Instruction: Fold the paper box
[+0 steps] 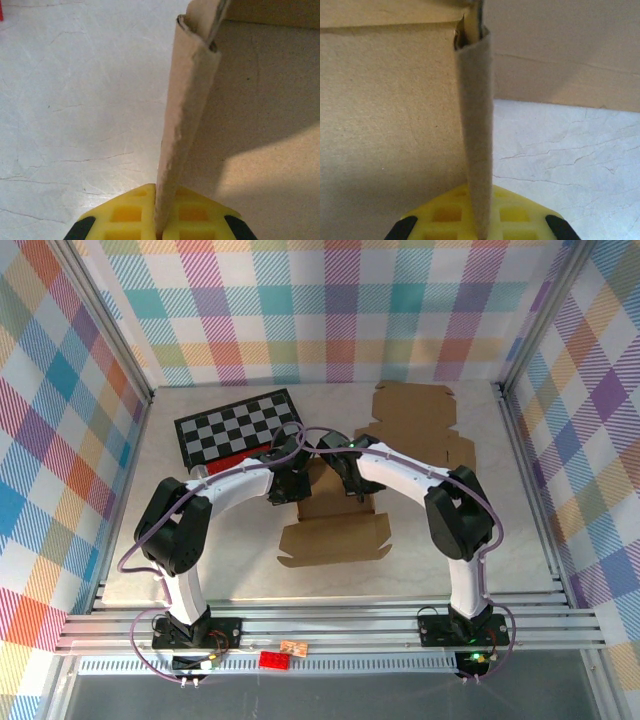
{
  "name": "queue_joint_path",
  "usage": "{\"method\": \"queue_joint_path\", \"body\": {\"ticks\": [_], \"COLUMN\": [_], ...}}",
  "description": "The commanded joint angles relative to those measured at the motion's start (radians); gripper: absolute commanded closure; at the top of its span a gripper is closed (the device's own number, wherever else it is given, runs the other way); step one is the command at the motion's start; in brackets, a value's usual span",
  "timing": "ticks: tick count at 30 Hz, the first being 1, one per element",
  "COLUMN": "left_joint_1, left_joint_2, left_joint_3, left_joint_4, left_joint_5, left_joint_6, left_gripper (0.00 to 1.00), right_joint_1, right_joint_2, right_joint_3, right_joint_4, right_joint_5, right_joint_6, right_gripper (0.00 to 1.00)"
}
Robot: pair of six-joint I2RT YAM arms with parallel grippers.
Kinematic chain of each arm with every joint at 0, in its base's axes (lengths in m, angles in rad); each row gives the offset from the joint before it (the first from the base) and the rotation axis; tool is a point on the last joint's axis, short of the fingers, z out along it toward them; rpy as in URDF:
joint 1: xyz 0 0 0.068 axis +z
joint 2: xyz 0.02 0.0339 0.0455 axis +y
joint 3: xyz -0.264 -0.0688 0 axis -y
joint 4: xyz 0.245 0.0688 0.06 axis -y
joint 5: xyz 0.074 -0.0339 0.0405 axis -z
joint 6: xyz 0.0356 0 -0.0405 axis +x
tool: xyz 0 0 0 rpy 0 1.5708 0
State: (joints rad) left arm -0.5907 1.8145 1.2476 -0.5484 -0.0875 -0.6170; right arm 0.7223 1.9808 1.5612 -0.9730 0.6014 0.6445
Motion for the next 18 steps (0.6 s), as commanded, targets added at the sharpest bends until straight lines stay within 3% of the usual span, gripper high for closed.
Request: {"method": "queue_joint_path", "body": {"ticks": [1, 5, 10, 12, 16, 18], "left_joint_1": [-0.003, -0.010, -0.012, -0.012, -0.012, -0.012], "left_joint_2": [-0.022, -0.027, -0.035, -0.040, -0.059, -0.064], "left_joint_3": [0.010, 0.014, 0.005, 0.008, 0.033, 0.054], "left_joint_4": [-0.051, -0.071, -0.061, -0.060, -0.084, -0.109], "left_joint_5": [-0.041, -0.067, -0.045, -0.036, -0.011, 0.006], "left_joint_6": [-0.026, -0.032, -0.043, -0.044, -0.041, -0.040], "left_gripper": [1.00, 1.00, 1.00, 0.93, 0.68, 0.62], "right_joint_1": [0.001, 0.000, 0.001, 0.002, 0.001, 0.001], "right_joint_2": [0.049, 0.085, 0.066, 0.065, 0.065, 0.067], "right_joint_3": [0.053, 0.121, 0.089, 0.077, 0.052, 0.042], "right_joint_4": [-0.146, -0.261, -0.218, -0.206, -0.193, -0.190], "right_joint_5": [0.041, 0.016, -0.017, -0.020, -0.042, -0.053], "right_joint_6": [0.087, 0.191, 0.197, 0.189, 0.199, 0.208], "right_gripper": [1.00, 1.00, 1.00, 1.00, 1.00, 1.00]}}
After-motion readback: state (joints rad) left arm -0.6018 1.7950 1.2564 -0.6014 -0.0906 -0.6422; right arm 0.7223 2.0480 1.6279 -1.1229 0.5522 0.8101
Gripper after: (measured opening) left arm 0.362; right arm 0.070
